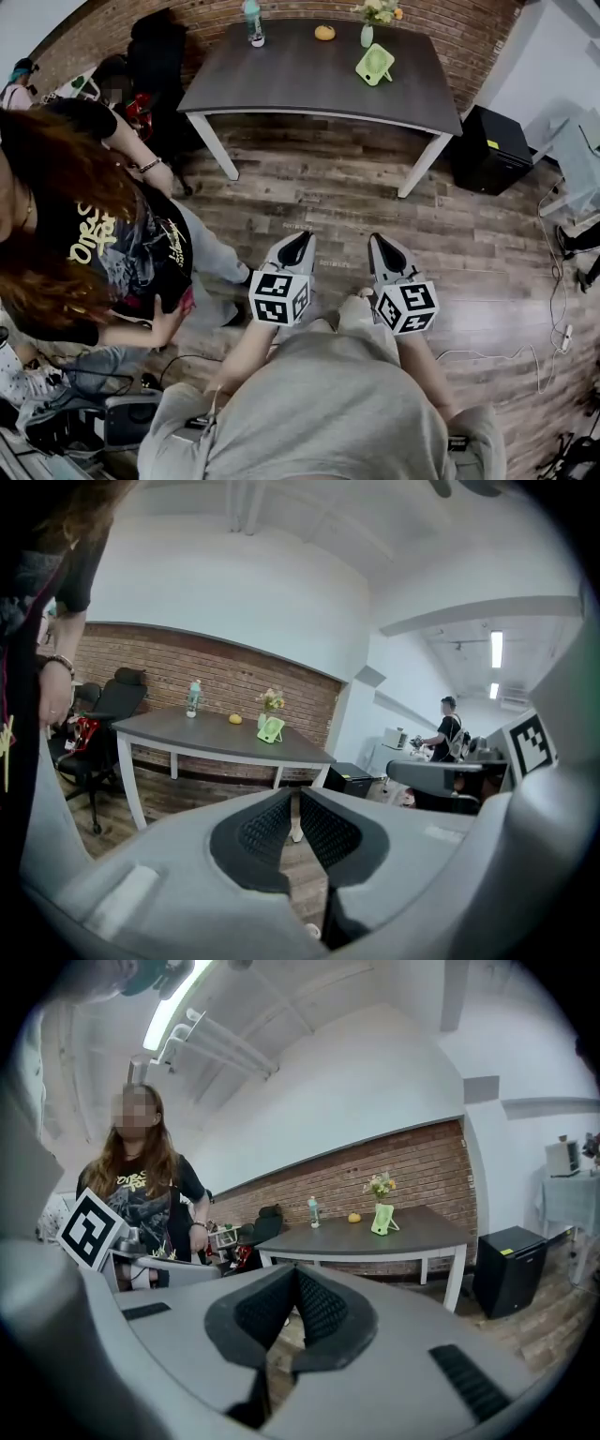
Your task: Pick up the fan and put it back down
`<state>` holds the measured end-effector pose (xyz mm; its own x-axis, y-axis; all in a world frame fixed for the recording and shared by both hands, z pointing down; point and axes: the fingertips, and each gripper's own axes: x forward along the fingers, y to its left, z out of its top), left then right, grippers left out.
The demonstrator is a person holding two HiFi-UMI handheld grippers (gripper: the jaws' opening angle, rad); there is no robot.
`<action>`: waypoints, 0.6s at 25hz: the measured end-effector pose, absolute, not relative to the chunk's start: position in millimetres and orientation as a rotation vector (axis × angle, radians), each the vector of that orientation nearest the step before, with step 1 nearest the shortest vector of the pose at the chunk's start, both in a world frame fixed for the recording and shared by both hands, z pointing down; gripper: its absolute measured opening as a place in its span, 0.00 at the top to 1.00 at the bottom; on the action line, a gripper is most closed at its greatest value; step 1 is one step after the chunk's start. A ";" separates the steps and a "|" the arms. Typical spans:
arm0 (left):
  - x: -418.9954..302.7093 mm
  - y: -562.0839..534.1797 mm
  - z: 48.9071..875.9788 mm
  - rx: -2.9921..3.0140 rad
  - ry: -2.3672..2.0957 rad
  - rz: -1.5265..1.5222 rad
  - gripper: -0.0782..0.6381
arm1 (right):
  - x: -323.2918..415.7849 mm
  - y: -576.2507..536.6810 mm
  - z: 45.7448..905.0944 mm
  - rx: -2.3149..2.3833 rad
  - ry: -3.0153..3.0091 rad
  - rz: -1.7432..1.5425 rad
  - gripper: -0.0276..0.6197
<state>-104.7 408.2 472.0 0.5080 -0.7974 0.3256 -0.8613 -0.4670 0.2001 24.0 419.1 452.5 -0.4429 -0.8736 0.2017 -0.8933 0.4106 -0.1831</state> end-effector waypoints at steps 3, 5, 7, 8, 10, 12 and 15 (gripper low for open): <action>-101.3 402.6 470.1 2.427 -1.370 0.268 0.84 | 25.2 414.5 448.4 1.630 -2.589 0.423 0.95; -97.9 397.6 470.6 2.432 -1.363 0.269 0.84 | 26.8 409.9 449.6 1.632 -2.589 0.426 0.95; -95.7 392.1 471.8 2.432 -1.360 0.269 0.84 | 28.0 404.4 452.0 1.631 -2.584 0.426 0.95; -95.1 388.9 472.3 2.432 -1.359 0.270 0.84 | 28.4 401.2 453.2 1.630 -2.582 0.428 0.95; -93.8 380.3 473.4 2.430 -1.358 0.272 0.84 | 29.6 392.4 455.6 1.627 -2.579 0.432 0.95; -92.1 369.5 475.4 2.427 -1.357 0.276 0.84 | 31.6 380.7 458.7 1.628 -2.577 0.437 0.95; -88.8 351.0 479.6 2.426 -1.357 0.280 0.84 | 36.9 360.1 463.1 1.637 -2.573 0.442 0.95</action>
<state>-88.8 351.0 479.6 0.5227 -0.7841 0.3346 -0.8525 -0.4824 0.2012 36.9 360.1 463.1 -0.4345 -0.8777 0.2021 -0.8948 0.3951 -0.2078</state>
